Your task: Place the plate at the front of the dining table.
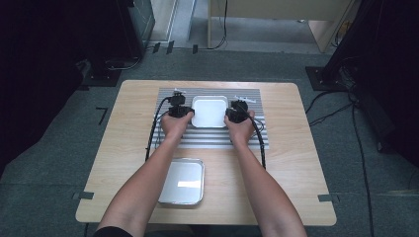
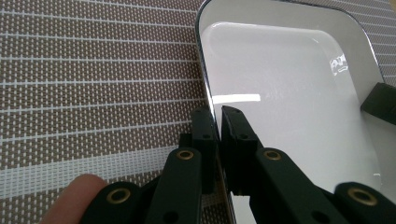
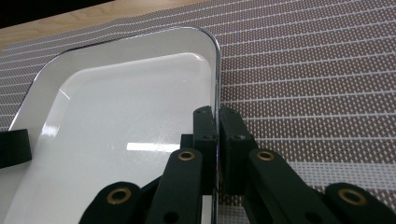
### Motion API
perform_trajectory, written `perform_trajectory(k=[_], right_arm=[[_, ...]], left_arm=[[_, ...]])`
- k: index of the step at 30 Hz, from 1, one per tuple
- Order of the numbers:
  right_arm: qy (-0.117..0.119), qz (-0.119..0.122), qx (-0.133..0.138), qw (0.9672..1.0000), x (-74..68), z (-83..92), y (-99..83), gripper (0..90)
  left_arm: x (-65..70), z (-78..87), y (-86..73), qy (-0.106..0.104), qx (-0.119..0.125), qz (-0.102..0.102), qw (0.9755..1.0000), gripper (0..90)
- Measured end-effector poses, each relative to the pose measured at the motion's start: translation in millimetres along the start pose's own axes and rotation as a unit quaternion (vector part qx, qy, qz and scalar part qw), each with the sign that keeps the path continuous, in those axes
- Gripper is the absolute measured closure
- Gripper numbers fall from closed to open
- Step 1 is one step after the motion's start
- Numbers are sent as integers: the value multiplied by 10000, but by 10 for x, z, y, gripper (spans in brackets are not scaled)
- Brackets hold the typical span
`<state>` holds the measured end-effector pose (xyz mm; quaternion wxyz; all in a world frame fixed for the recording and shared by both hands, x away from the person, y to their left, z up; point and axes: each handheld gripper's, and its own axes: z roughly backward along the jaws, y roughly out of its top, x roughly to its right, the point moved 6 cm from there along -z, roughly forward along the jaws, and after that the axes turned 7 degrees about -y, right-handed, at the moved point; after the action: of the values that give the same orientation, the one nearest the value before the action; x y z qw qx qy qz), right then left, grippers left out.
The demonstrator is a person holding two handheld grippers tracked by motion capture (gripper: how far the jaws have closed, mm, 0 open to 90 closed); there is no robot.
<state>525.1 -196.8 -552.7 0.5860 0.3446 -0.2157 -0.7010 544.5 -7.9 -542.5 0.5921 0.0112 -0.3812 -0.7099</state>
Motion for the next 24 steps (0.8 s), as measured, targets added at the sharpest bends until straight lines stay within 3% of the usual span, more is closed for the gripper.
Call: perform_trajectory(k=[10, 24], right_arm=[[153, 94, -22, 9998, -51, -38, -16, 854], [219, 66, -8, 9997, -47, -53, -32, 834]], left_arm=[[-62, 12, 7, 137, 12, -20, 9999, 838], [-35, 17, -28, 122, -16, -84, 9999, 801]])
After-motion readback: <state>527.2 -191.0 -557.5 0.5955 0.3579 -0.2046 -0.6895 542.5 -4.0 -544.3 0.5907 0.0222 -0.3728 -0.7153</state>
